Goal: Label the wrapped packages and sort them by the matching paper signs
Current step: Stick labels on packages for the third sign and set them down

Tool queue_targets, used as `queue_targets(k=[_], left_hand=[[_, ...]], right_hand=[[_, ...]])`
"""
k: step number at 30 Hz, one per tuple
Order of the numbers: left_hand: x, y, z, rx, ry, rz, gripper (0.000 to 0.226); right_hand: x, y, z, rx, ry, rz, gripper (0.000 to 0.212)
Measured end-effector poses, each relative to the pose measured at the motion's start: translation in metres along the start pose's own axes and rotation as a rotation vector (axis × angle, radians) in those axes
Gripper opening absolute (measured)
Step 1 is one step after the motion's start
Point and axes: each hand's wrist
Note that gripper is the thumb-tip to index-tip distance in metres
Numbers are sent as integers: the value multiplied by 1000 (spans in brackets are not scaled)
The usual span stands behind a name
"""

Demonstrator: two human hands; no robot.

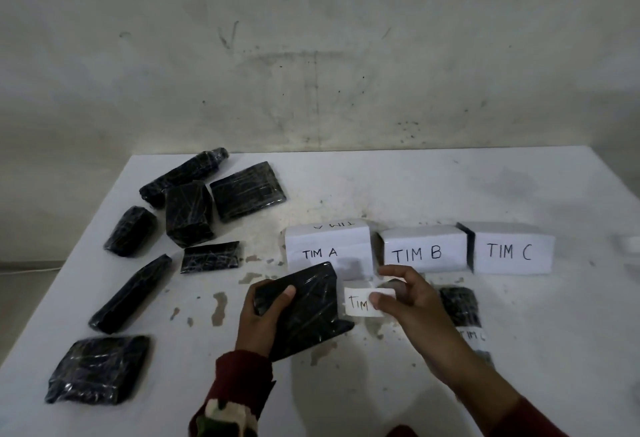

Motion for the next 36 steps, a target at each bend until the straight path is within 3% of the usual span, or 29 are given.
queue_targets(k=[6,19,27,36], left_hand=[[10,-2,-52,-8,-48,-44,7],[35,-21,-144,-69,-172,-59,33],[40,-32,-167,-62,-172,-113,4],[36,-35,-170,-82,-205,-118,32]], right_hand=[[13,-8,29,29,24,51,32],[20,-12,93,273,-15,115,38],[14,-5,115,317,-7,127,39],[10,-6,117,312,23,90,40]])
Point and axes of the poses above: each hand's wrist, its own x-axis away from the middle knuckle, its own z-axis out of the back of the hand, y = z × x, and after that the axes turned 6 degrees about -y, right-handed
